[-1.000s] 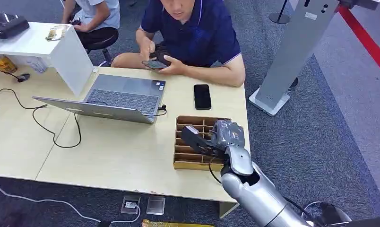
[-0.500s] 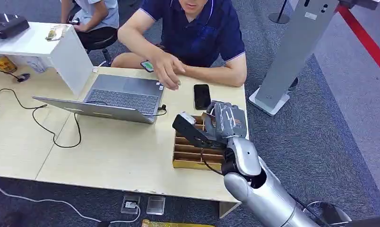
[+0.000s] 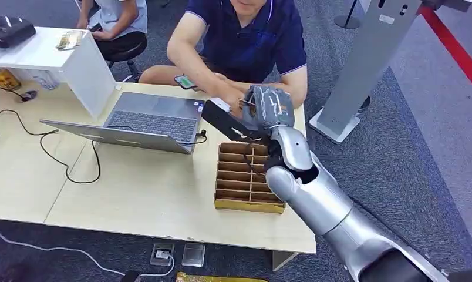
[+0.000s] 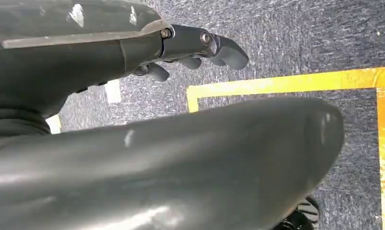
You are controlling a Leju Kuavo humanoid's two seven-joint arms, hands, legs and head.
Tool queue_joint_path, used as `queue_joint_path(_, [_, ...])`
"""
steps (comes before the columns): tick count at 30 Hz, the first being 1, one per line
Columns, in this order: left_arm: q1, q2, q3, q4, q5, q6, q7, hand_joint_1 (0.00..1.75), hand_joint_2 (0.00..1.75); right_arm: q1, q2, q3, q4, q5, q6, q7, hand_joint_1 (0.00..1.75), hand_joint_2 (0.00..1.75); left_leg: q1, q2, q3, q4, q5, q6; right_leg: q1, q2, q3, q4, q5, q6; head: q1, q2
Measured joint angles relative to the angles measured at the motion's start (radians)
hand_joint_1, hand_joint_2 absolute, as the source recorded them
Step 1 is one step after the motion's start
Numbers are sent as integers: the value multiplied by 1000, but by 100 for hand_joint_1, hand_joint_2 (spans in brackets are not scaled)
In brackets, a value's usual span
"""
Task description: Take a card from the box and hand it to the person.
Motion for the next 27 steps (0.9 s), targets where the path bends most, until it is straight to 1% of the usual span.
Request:
queue_joint_path(4, [0, 0, 0, 0, 14, 2, -3, 0, 0, -51, 65, 15, 141, 4, 0, -35, 175, 175, 0, 0, 0, 0, 0, 0, 0, 0, 0, 0, 0, 0, -1, 0])
queue_joint_path(5, [2, 0, 0, 0, 20, 3, -5, 0, 0, -62, 77, 19, 166, 4, 0, -42, 0, 175, 0, 0, 0, 0, 0, 0, 0, 0, 0, 0, 0, 0, -1, 0])
queue_joint_path(10, [10, 0, 0, 1, 21, 6, -16, 0, 0, -87, 130, 33, 279, -4, -1, -54, 0, 175, 0, 0, 0, 0, 0, 0, 0, 0, 0, 0, 0, 0, -1, 0])
queue_joint_path(14, [10, 0, -2, 1, 21, 11, -21, 0, 0, -96, 148, 39, 330, -9, -3, -63, 0, 175, 0, 0, 0, 0, 0, 0, 0, 0, 0, 0, 0, 0, 1, 0])
queue_joint_path(19, [15, 0, -2, 2, 40, 14, -25, 0, 0, -104, 162, 47, 352, -12, -16, -66, 0, 175, 0, 0, 0, 0, 0, 0, 0, 0, 0, 0, 0, 0, -1, 0])
queue_joint_path(20, [16, 0, -2, 2, 41, 14, -25, 0, 0, -106, 162, 48, 352, -12, -22, -61, 0, 175, 0, 0, 0, 0, 0, 0, 0, 0, 0, 0, 0, 0, -2, 0])
queue_joint_path(23, [18, 0, -2, 2, 45, 15, -25, 0, 0, -105, 152, 49, 316, -10, -30, -13, 0, 175, 0, 0, 1, 0, 0, 0, 0, 0, -1, 0, 0, 0, -2, 0])
queue_joint_path(24, [19, 0, -2, 2, 48, 16, -25, 0, 0, -102, 140, 48, 288, -7, -30, 7, 0, 175, 0, 0, 1, 0, 0, 0, 0, 0, -1, 0, 0, 0, -3, 0])
queue_joint_path(27, [23, 2, -3, 3, 59, 16, -26, 0, 0, -85, 106, 40, 196, -9, -38, 38, 0, 175, 0, 1, 1, 1, 0, 0, 0, 0, -1, -1, 0, 0, 0, 0])
